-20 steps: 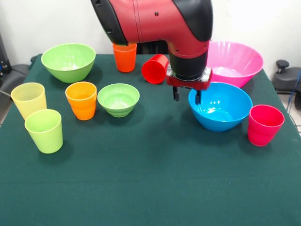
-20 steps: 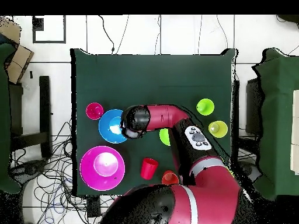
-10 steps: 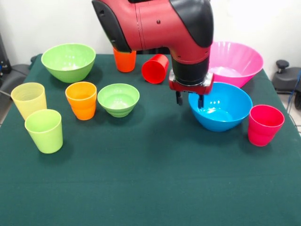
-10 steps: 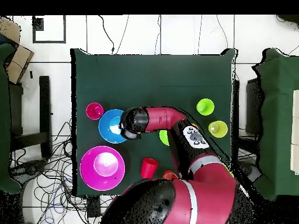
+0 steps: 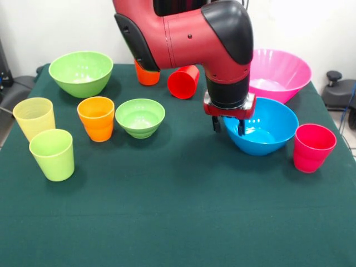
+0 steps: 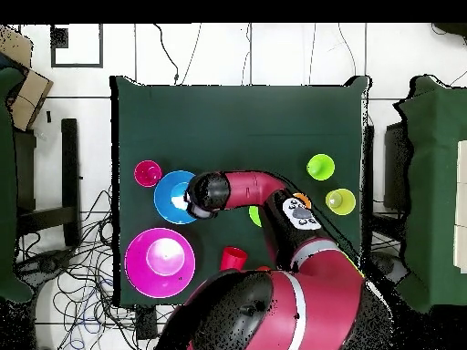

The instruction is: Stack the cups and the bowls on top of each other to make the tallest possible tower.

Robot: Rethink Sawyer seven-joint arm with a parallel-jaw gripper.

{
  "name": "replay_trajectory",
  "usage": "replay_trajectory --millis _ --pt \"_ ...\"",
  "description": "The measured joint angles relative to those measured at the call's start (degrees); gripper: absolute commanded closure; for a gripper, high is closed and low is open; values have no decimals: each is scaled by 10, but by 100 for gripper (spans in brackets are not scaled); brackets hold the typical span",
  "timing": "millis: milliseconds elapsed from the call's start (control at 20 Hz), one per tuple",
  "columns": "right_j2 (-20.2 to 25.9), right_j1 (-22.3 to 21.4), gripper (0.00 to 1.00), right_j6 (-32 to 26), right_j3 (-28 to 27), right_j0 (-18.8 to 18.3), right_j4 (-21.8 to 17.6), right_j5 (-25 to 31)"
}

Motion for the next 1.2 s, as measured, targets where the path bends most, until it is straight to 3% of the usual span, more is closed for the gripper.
replay_trajectory --millis 1100,1150,1200 --pt "0 4 0 0 0 1 0 -1" --pt "0 4 100 0 0 1 0 -1" --pt "0 4 100 0 0 1 0 -1"
